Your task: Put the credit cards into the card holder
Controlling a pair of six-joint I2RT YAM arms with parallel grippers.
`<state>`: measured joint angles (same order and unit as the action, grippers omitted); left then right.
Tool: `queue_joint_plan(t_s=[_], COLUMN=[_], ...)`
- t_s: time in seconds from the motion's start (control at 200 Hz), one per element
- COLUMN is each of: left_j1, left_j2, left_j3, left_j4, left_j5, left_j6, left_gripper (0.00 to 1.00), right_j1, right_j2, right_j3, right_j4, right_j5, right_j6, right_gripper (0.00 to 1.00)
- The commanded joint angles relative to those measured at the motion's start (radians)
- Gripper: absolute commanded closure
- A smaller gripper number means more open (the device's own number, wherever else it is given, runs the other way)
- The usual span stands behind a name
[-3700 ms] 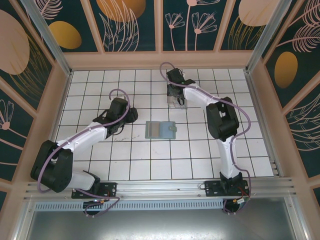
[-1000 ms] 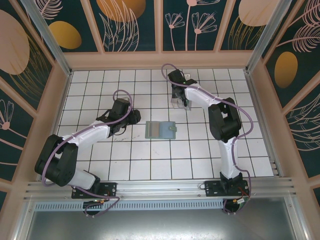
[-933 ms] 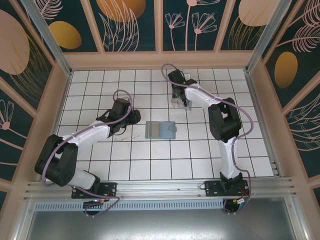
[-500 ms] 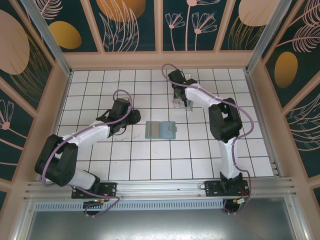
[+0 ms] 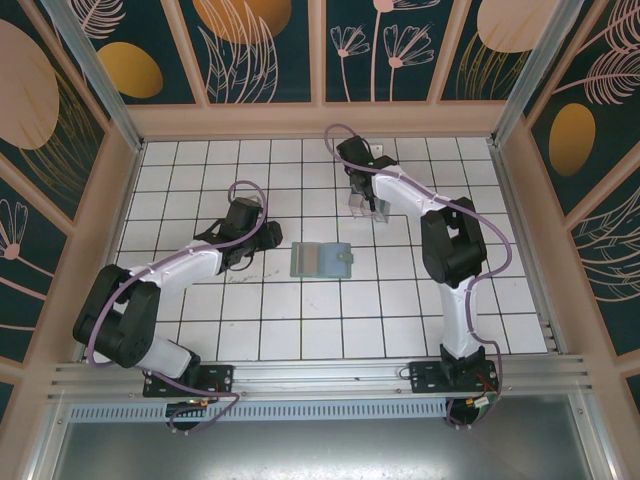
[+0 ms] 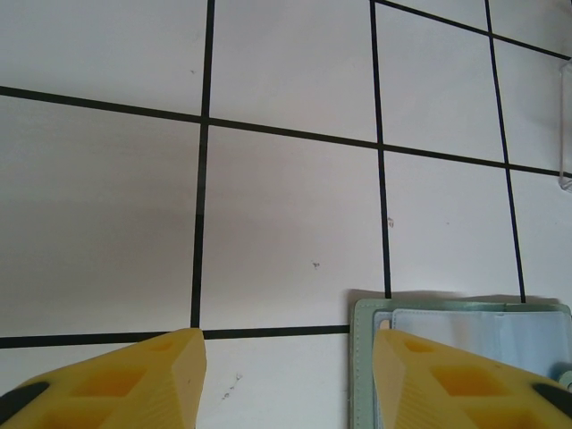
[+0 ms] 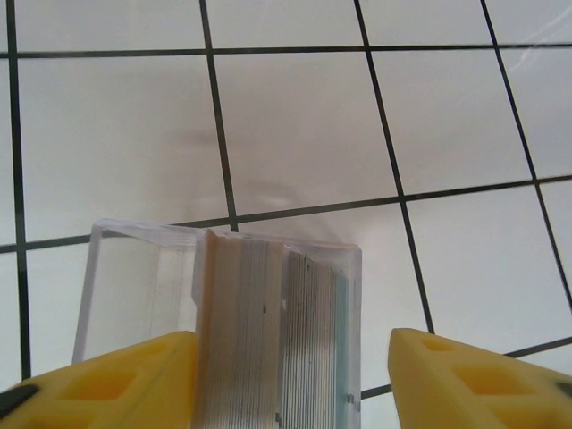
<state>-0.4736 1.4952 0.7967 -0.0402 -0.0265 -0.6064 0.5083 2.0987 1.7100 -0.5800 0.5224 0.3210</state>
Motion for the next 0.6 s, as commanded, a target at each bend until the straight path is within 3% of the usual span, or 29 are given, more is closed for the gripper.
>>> queue_joint_plan(t_s=[0.0,0.24,0.3,0.38,0.596], left_j1=[0.001,0.001,0.001,0.001,0.001], left_j2=[0.011,0.002,0.003,0.004,-0.012], left_j3=[0.026,0.024,0.023,0.024,0.014], left_j4=[0.014,0.011,0.013,0.008,0.008], left_j5=[0.01,0.007,0.008,0.016,0.028], left_j6=[-0.004,0.0,0.002,0.004,0.01], left_gripper=[0.47,0.47,0.47,0.47,0.47], right_j1=[-0.004,-0.004,-0.005,-0.01,-0.027], right_j2=[-0.028,-0.039,-0.047,-0.082,-0.23], right_j3=[0.0,0.015,0.015,-0.023,-0.17], right_j4=[-0.015,-0.018,-0.019,0.024,0.162], right_j5=[0.009,-0.046,-0.067,-0.138,-0.321], right_j6=[-0.002,-0.002,0.002,0.006,0.038], right_gripper=[0.51,0.8,0.83,1.0,1.0])
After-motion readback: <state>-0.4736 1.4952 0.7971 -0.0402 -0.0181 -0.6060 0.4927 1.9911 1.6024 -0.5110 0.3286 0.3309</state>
